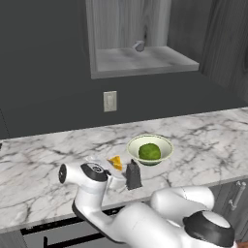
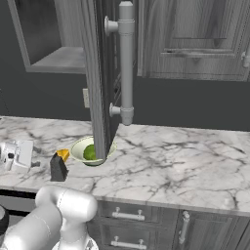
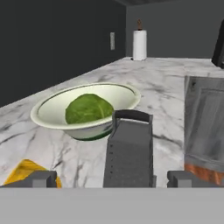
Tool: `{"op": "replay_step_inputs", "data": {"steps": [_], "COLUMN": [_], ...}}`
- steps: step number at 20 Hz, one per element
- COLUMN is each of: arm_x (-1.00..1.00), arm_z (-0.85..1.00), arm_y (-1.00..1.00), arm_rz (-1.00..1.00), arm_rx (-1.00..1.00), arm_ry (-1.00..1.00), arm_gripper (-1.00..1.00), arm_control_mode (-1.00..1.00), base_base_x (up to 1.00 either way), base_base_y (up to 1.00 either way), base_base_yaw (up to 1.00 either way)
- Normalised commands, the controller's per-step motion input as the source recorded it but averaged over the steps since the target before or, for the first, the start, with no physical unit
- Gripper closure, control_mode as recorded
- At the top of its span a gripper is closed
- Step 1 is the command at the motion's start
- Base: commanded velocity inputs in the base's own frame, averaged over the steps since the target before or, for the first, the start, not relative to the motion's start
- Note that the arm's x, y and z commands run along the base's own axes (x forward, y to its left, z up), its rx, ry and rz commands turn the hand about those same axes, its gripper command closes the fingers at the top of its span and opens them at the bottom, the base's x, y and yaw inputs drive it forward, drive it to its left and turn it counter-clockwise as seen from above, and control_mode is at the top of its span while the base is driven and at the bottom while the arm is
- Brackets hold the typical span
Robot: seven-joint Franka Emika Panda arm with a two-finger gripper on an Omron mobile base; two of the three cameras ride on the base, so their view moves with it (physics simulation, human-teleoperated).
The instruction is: Pick the cheese from the fridge and the cheese grater from the cabinet and place them next to the salad bowl.
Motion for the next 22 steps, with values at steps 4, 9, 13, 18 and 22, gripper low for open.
{"op": "replay_step_inputs", "data": {"steps": [4, 9, 13, 18, 22], "arm_x": [-0.26, -0.25, -0.26, -0.25, -0.23], "arm_z": [0.31, 0.33, 0.33, 0.34, 0.37], "arm_y": [-0.02, -0.05, -0.1, -0.11, -0.1], "arm_rz": [0.2, 0.24, 0.28, 0.29, 0.26], "arm_rx": [0.07, 0.1, 0.08, 0.06, 0.07], "arm_ry": [0.09, 0.17, 0.15, 0.14, 0.13], "arm_gripper": [-1.0, -1.0, -1.0, -1.0, -1.0], "arm_control_mode": [-1.0, -1.0, -1.0, -1.0, -1.0], "base_base_x": [0.0, 0.0, 0.0, 0.0, 0.0], "base_base_y": [0.0, 0.0, 0.0, 0.0, 0.0], "base_base_yaw": [0.0, 0.0, 0.0, 0.0, 0.0]}}
